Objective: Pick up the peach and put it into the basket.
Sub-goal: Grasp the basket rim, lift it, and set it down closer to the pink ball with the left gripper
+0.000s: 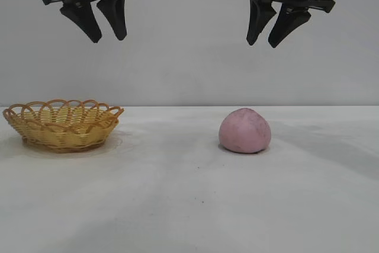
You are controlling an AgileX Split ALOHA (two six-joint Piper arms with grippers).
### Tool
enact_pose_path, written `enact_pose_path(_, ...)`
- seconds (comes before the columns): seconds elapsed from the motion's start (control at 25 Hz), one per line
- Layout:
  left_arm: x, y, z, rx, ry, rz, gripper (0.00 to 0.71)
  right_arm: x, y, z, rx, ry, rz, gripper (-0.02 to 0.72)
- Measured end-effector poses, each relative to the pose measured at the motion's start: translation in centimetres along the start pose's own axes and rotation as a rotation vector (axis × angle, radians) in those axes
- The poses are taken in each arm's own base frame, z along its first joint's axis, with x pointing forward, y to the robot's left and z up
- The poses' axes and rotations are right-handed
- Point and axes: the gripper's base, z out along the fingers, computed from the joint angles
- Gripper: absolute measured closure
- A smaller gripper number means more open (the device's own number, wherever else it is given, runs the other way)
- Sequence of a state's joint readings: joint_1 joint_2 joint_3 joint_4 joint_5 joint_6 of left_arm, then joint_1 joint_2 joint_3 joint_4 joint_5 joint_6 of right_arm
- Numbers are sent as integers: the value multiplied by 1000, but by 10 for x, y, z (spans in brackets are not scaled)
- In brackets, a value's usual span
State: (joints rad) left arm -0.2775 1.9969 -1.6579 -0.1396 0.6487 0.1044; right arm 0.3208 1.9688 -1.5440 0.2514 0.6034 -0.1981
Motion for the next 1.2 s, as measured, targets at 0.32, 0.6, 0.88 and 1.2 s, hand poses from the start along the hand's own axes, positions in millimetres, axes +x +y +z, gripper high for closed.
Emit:
enact_pose_path(0.32, 1, 0, 0, 0, 10, 1, 374, 0, 0, 0, 0, 0, 0, 374)
enact_pose_path(0.6, 19, 26, -3, -123, 218, 84, 374, 2, 0, 0, -4, 22, 0, 374)
enact_pose_path(0.88, 38, 74, -2, -193, 367, 8, 439, 2, 0, 0, -5, 25, 0, 374)
enact_pose_path(1.2, 51, 81, 22, -179, 428, -7, 430, 3, 1, 0, -6, 31, -2, 374)
